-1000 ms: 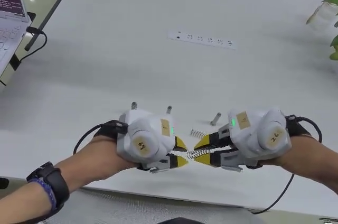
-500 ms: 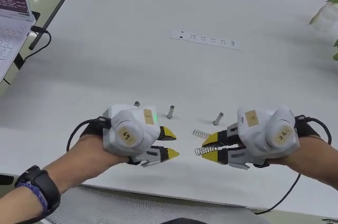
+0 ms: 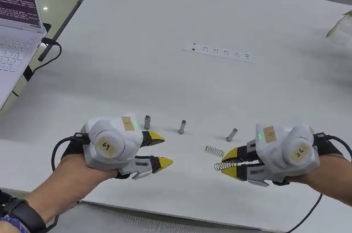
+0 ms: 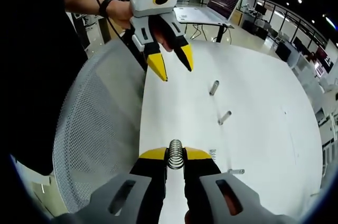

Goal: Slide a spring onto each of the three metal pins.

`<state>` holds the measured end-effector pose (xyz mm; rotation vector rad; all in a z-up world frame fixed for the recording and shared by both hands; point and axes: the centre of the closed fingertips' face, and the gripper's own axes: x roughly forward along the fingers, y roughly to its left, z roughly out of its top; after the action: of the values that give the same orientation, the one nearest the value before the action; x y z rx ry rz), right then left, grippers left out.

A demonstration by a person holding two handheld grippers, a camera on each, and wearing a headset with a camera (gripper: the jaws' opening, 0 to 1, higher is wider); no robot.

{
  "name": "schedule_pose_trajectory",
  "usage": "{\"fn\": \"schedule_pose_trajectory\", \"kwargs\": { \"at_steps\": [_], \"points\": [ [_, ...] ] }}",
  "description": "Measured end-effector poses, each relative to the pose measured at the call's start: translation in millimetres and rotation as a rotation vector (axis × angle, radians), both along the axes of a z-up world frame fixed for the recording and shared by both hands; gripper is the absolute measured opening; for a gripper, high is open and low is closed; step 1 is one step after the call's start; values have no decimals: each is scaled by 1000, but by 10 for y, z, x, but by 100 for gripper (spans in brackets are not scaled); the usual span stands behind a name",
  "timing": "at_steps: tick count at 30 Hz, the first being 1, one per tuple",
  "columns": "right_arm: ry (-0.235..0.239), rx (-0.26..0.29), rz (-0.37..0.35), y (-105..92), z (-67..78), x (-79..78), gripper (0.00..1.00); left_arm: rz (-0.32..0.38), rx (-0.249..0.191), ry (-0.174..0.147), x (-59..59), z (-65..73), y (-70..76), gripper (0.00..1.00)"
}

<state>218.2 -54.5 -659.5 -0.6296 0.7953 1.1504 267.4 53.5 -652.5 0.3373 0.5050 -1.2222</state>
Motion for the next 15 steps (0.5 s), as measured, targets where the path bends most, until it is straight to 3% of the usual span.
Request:
{"fn": "schedule_pose_trajectory", "kwargs": {
  "at_steps": [5, 8, 15],
  "points": [
    [4, -9, -7, -32, -21, 51, 9, 60, -7, -1, 92, 35, 160, 27],
    [6, -22, -4, -51, -47, 92, 9, 98, -28, 17, 136, 56, 248, 29],
    [5, -27, 1, -67, -63, 217, 9, 167, -18, 15, 203, 50, 484, 33]
  ]
}}
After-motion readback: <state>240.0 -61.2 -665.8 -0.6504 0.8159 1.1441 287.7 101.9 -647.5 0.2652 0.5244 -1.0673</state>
